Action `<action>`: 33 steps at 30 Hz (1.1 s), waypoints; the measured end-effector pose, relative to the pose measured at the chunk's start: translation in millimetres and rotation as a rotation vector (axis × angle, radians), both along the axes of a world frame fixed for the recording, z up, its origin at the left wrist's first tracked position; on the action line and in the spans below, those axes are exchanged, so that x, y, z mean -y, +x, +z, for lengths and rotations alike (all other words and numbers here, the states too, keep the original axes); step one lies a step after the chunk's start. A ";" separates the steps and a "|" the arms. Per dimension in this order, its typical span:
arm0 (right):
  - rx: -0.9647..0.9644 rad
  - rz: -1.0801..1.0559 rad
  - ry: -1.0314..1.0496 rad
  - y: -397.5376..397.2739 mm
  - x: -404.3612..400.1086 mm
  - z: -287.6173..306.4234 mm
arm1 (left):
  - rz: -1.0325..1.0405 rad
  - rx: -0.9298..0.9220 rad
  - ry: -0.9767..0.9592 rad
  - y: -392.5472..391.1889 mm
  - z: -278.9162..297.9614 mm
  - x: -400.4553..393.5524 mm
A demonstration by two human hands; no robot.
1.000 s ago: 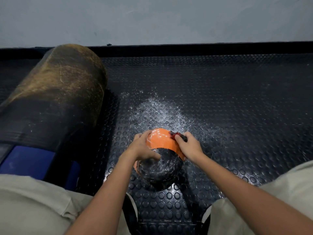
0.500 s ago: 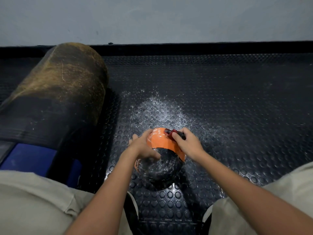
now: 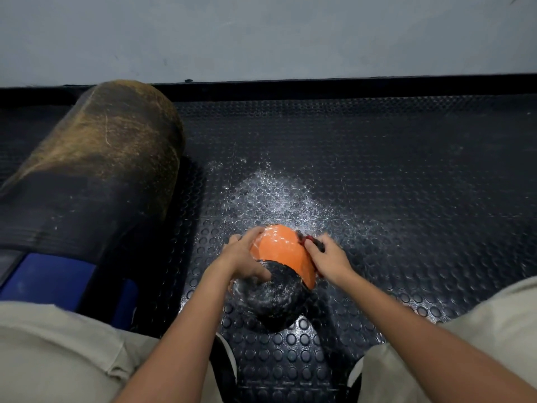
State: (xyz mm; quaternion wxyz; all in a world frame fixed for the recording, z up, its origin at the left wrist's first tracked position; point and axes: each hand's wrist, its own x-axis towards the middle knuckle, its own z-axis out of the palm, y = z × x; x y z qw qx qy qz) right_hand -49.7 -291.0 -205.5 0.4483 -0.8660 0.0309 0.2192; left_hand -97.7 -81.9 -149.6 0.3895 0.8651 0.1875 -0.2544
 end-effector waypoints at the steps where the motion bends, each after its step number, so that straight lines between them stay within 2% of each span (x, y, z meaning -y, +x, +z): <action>1: -0.055 -0.045 -0.004 -0.7 3.2 -3.5 | -0.001 0.005 -0.012 -0.3 0.6 0.8; 3: -0.060 -0.079 -0.007 0.5 1.6 -5.4 | -0.005 0.007 -0.017 -0.7 0.7 0.9; 9: 0.125 0.045 0.076 3.0 -13.5 13.2 | -0.026 -0.010 -0.021 -0.1 0.4 -3.7; 13: -0.027 -0.058 -0.012 1.9 -1.0 -3.3 | -0.046 0.002 -0.063 -0.2 3.4 -0.4; 15: -0.035 -0.087 0.004 3.7 -4.7 2.1 | -0.072 0.004 -0.042 -1.5 4.7 0.5; 20: 0.126 0.082 0.051 3.4 -19.1 22.6 | -0.099 -0.016 -0.017 -3.0 6.7 -2.5; 25: -0.070 -0.071 -0.024 0.0 -1.5 -1.4 | -0.076 0.014 -0.100 -5.1 11.3 0.2; 27: -0.014 -0.072 -0.013 1.4 -6.8 3.5 | -0.085 0.016 -0.095 -5.3 10.9 0.1; 30: 0.105 0.055 0.018 1.6 -17.7 18.7 | -0.089 0.010 -0.088 -4.3 8.4 -2.4; 33: 0.117 0.083 0.010 0.2 -11.8 12.3 | -0.077 0.010 -0.101 -3.4 7.4 -3.2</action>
